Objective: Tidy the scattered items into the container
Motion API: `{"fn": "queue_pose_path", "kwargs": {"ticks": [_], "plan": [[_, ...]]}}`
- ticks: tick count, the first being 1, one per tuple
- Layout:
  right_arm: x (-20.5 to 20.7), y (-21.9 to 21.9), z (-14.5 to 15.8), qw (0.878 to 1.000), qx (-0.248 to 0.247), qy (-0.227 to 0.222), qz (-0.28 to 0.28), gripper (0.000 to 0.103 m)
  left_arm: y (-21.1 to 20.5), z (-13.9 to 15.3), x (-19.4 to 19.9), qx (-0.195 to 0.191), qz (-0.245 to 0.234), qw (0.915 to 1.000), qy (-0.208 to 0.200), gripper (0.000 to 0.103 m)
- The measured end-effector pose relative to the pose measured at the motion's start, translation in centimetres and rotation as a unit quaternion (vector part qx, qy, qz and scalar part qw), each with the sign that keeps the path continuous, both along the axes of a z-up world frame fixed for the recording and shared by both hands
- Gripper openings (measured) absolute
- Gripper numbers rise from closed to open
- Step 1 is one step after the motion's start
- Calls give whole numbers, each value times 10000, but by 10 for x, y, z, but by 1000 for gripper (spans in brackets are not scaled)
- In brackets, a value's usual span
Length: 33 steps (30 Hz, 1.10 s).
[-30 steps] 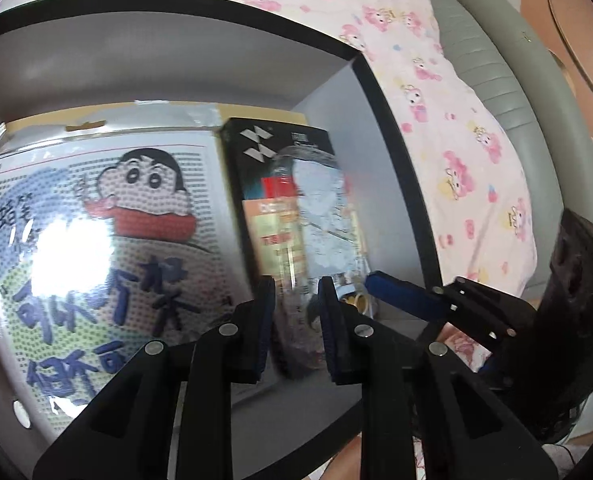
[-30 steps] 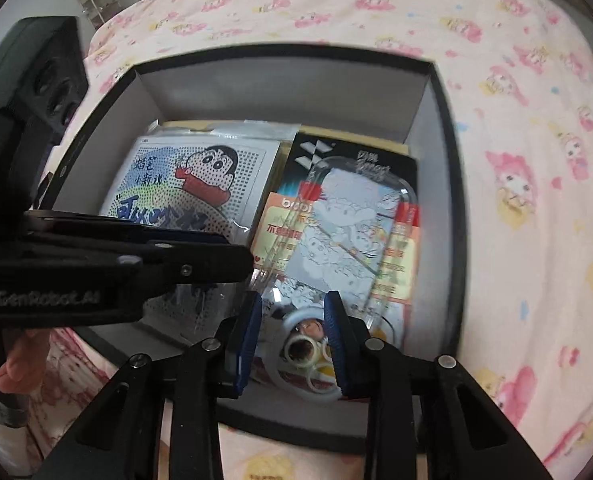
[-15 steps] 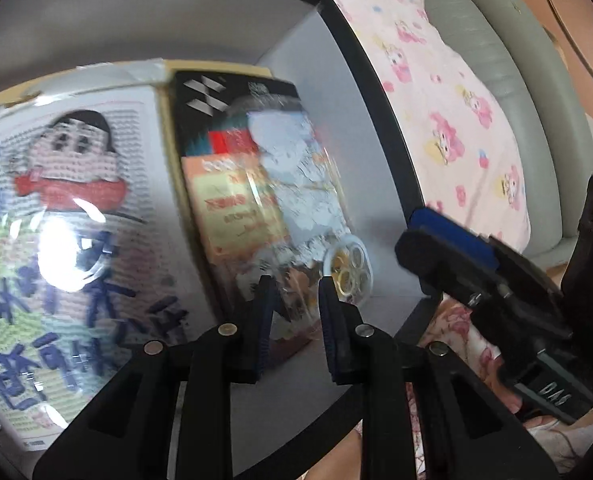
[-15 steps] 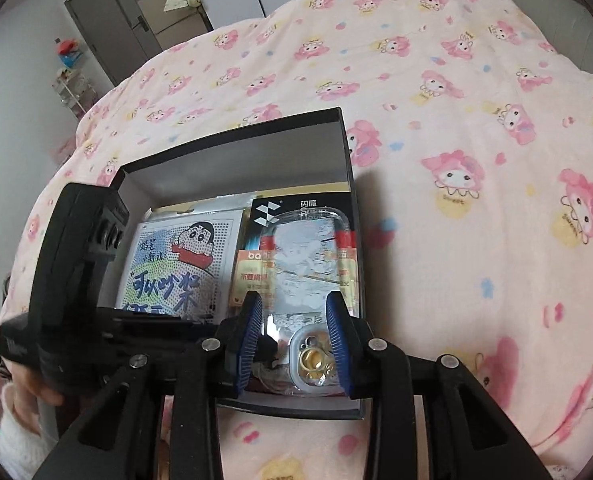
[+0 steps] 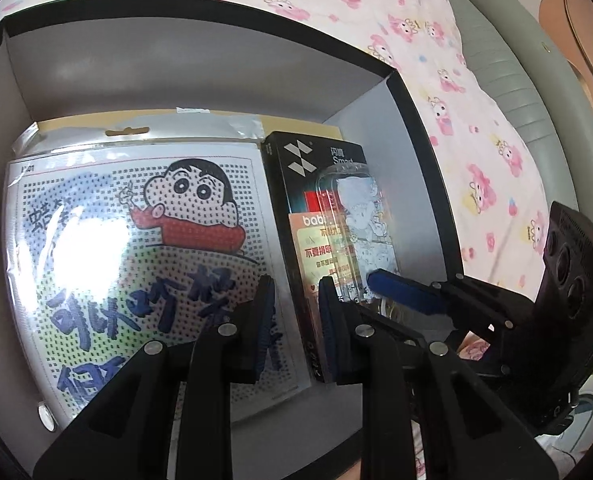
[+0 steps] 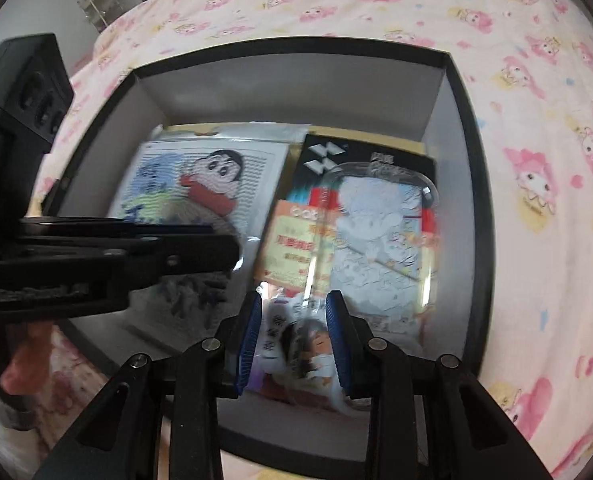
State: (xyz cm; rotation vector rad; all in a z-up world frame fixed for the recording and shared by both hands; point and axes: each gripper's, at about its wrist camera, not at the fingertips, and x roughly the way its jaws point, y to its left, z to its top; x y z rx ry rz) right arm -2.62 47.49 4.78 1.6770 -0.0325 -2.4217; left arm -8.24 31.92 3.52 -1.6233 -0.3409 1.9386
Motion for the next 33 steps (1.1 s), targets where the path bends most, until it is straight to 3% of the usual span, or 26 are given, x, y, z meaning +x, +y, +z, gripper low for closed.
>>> {"fn": "queue_pose_path", "kwargs": {"ticks": [8,13,22,24,26,33], "plan": [[9,1,6,9997,94,162,-139,29,20,0,-2,-197,-8,9996,219,21],[11,6,22,9984,142,408,-372,32,18,23,6,-709,233,9930,917,32],[26,5,80,9881,386,1228,-845,59,-9,106,31,-1112,958,9590,2424,83],[30,2,96,9846,454,1387,-965,73,-13,126,42,-1156,1102,9496,2698,96],[38,-2,116,9802,478,1633,-1009,74,-17,144,56,-1272,1182,9413,2896,102],[83,-9,174,9644,644,2242,-1245,77,-36,199,115,-1365,1603,9130,3494,102]]}}
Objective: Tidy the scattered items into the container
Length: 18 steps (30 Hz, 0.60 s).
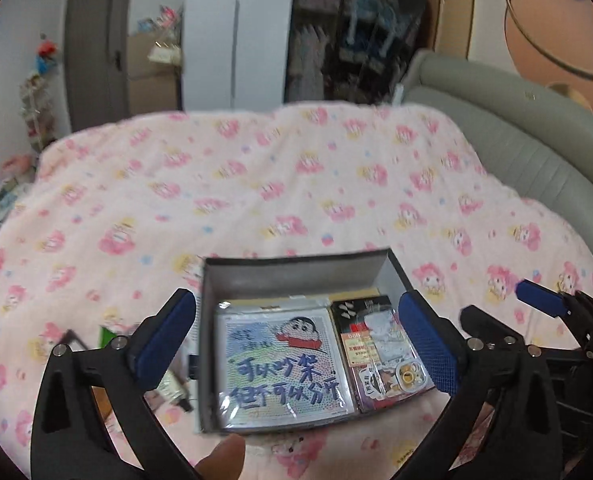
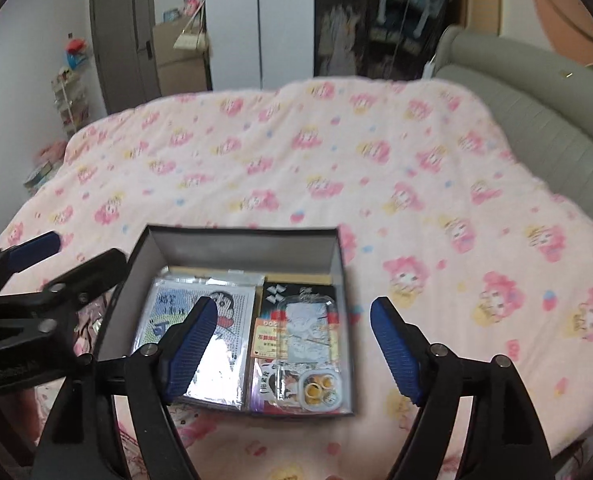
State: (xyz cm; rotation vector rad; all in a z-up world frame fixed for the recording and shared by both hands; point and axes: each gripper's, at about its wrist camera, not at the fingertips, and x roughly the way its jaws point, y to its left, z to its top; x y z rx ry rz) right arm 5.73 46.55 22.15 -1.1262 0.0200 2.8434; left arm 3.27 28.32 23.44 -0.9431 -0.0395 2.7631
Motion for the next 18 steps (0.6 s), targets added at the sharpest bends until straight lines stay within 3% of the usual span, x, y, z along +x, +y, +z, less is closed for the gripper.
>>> {"fn": "queue_pose_path", "kwargs": {"ticks": [8,18], "plan": [[65,0,29,9986,63,445,-265,78,-14,26,76,-72,324,9991,260,102],[121,0,32,9975,-92,665,-216,78,-15,13,134,-131,551,9982,189,102]]}}
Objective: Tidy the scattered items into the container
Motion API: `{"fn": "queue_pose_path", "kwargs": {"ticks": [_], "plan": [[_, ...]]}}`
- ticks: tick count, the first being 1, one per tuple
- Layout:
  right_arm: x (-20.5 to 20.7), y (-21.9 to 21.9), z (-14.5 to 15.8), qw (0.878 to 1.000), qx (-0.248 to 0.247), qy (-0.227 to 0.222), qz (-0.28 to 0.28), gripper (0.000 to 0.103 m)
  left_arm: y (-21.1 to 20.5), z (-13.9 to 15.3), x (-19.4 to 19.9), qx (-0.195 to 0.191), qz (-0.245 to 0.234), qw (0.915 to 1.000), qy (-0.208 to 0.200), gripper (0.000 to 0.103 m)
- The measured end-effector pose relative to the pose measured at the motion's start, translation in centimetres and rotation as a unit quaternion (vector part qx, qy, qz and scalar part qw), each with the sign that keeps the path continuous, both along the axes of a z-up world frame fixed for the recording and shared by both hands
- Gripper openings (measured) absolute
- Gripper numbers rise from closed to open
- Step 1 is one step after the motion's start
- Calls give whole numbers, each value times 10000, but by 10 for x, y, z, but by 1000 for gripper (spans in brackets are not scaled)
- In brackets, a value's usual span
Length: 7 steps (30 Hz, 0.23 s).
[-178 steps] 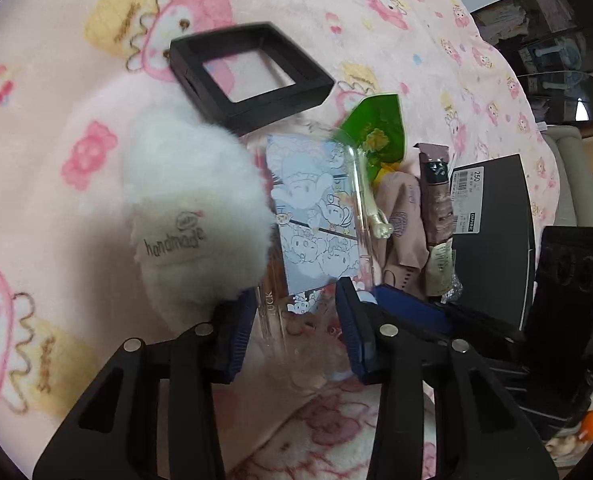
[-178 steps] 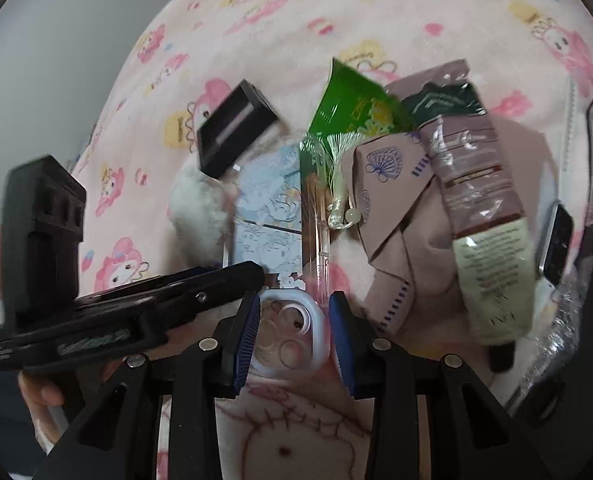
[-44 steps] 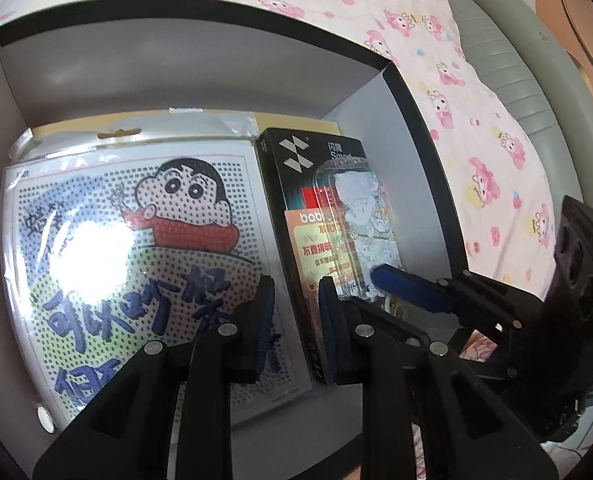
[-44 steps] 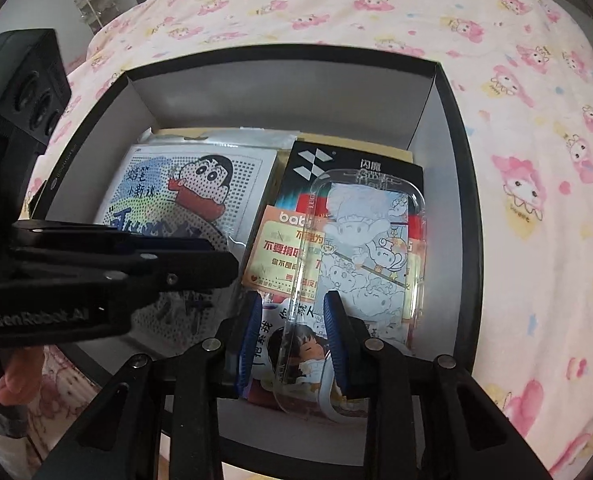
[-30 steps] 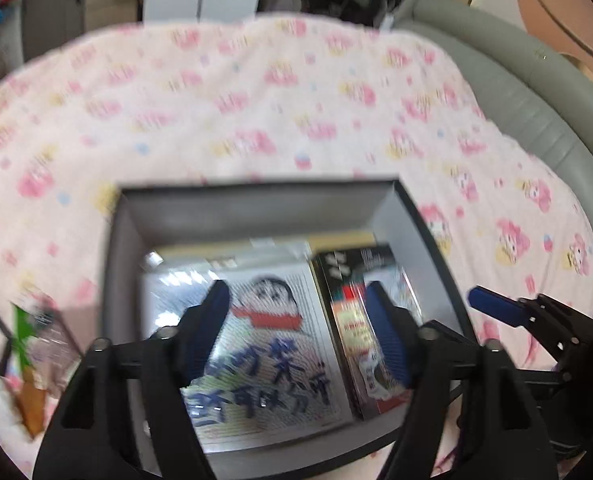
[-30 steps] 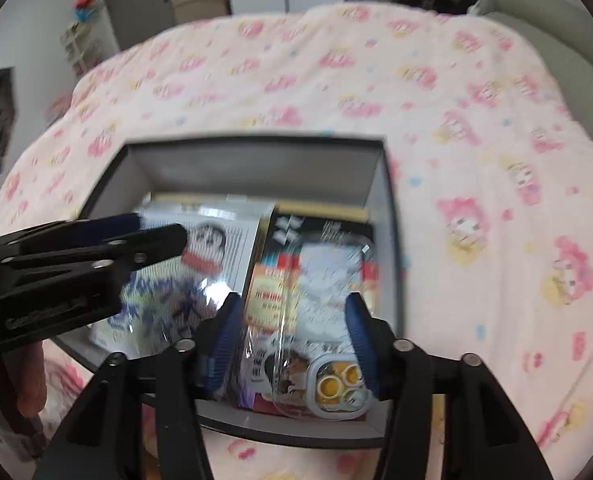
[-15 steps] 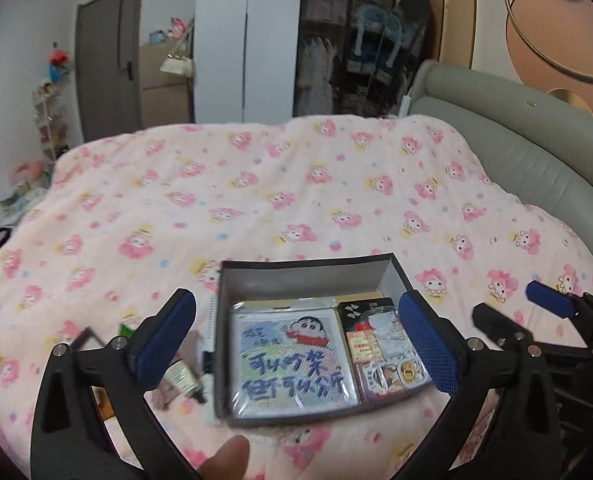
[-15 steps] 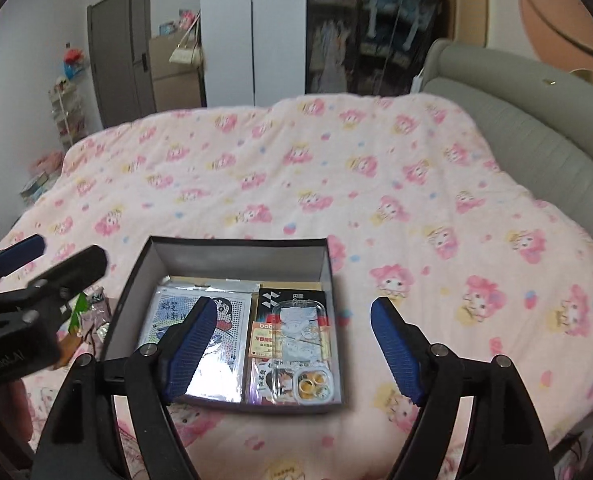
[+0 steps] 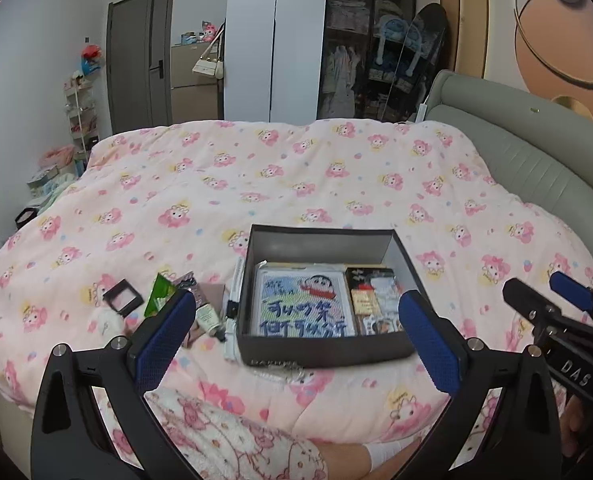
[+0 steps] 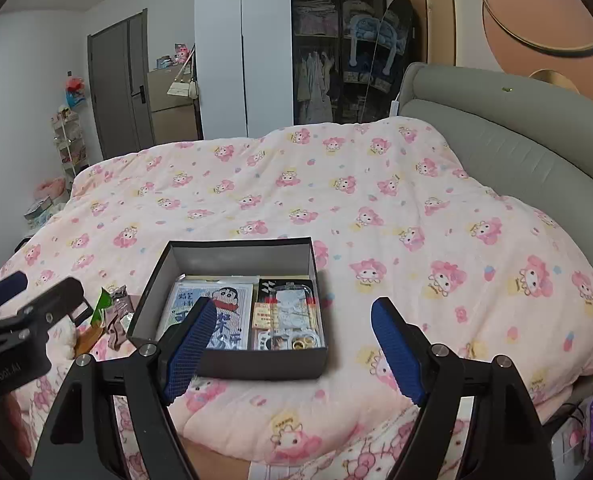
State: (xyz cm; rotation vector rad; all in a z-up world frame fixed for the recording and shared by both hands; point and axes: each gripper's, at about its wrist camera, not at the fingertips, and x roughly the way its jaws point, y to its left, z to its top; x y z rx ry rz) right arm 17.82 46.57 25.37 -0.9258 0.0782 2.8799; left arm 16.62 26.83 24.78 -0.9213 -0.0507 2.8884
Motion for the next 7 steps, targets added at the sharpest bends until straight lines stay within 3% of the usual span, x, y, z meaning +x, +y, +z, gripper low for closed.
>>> {"fn": "queue_pose_path", "kwargs": {"ticks": [7], "plan": [[7,-1,-12,9998,-113,-133,84,78,8,-3,9,-72,-156,9998,-67,102]]}}
